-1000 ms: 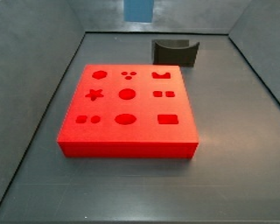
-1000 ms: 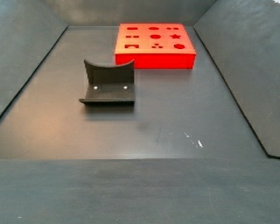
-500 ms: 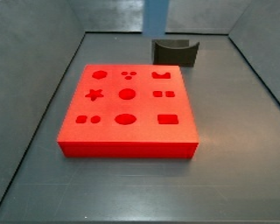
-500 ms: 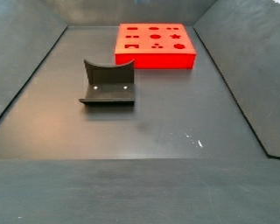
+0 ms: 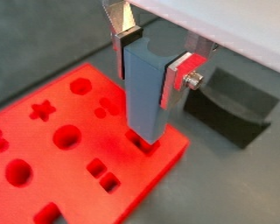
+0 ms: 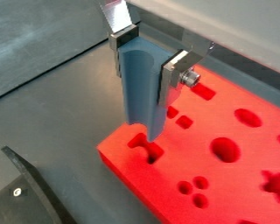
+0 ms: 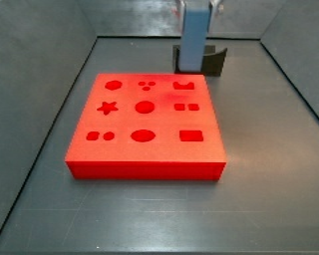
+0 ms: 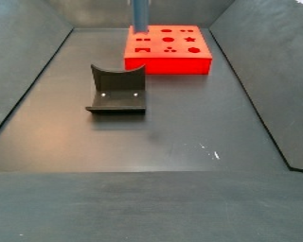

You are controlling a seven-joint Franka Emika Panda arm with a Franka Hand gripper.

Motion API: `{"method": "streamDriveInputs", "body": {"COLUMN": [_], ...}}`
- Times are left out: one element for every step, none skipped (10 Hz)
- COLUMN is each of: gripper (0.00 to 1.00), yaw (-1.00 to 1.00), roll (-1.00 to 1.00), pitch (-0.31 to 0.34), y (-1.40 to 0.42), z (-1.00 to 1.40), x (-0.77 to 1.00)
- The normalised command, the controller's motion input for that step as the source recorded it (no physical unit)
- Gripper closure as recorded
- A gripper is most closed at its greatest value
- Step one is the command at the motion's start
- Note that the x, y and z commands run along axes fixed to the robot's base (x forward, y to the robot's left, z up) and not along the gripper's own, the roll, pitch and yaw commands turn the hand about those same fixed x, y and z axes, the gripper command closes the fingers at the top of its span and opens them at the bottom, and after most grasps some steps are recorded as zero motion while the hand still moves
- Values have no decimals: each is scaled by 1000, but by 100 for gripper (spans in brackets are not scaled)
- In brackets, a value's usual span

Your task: Insert the arch object.

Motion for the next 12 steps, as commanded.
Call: {"method": "streamDriveInputs", "body": {"gripper": [100,100,100,100,100,100,100,100,100,100,100,100], "yaw": [0,46,103,126,89,83,60,0,0,0,0,0], "roll": [133,129,100,40,0,0,0,0,0,0,0,-9], "pitch": [-60,-4,-21,-64,-73,-73,-61,-50,-60,-51,-29,-46], "y": [-26,-29,-3,0,20,20,3,49,74,103,134,69], "z": [-394,-263,-269,-169,-109,-146,-149,-209,-249,-246,-220,-226], "x": [251,0,-63,-263,-360,-286,-126,0,0,0,-37,0]}}
